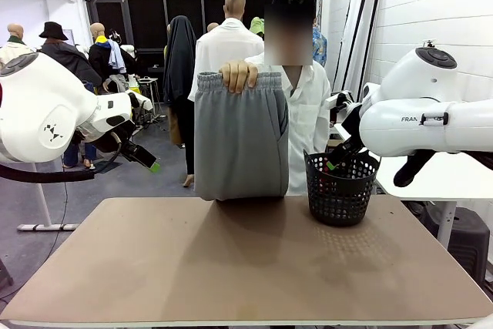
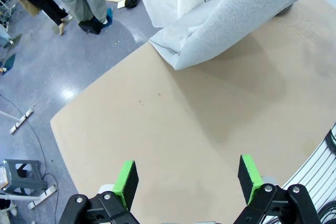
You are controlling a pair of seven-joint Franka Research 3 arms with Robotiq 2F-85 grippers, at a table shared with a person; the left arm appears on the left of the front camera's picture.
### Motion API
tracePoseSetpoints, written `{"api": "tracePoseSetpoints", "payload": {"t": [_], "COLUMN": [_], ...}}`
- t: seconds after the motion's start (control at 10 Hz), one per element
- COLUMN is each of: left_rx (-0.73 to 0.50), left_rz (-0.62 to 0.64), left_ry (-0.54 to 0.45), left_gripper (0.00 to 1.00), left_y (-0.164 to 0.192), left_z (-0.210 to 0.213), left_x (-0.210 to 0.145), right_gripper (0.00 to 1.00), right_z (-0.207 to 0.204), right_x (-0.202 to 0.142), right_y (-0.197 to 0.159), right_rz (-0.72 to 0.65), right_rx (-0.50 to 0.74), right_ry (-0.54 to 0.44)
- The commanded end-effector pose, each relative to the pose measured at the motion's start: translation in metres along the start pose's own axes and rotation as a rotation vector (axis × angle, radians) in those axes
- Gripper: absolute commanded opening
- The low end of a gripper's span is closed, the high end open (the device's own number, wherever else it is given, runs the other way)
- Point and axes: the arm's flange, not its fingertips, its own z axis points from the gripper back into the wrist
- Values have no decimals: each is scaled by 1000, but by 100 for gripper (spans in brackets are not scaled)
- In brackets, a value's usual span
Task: Fold the training pants.
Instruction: Grab both ends of the Training pants handed by a person.
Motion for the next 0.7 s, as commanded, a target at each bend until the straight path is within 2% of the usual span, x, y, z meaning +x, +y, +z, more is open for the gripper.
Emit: {"api": "tracePoseSetpoints", "payload": {"t": [0.0,0.6], "left_rx": [-3,-3], "left_rz": [0,0], "left_ry": [0,0], "left_gripper": [100,100], "left_y": [0,0], "left_z": [-1,-1], "left_x": [0,0], "right_gripper": [100,100], "right_z": [0,0], "right_x": [0,0], "right_y": [0,0], "right_rz": [0,0], "right_rx": [1,1], "right_ry": [0,0]}}
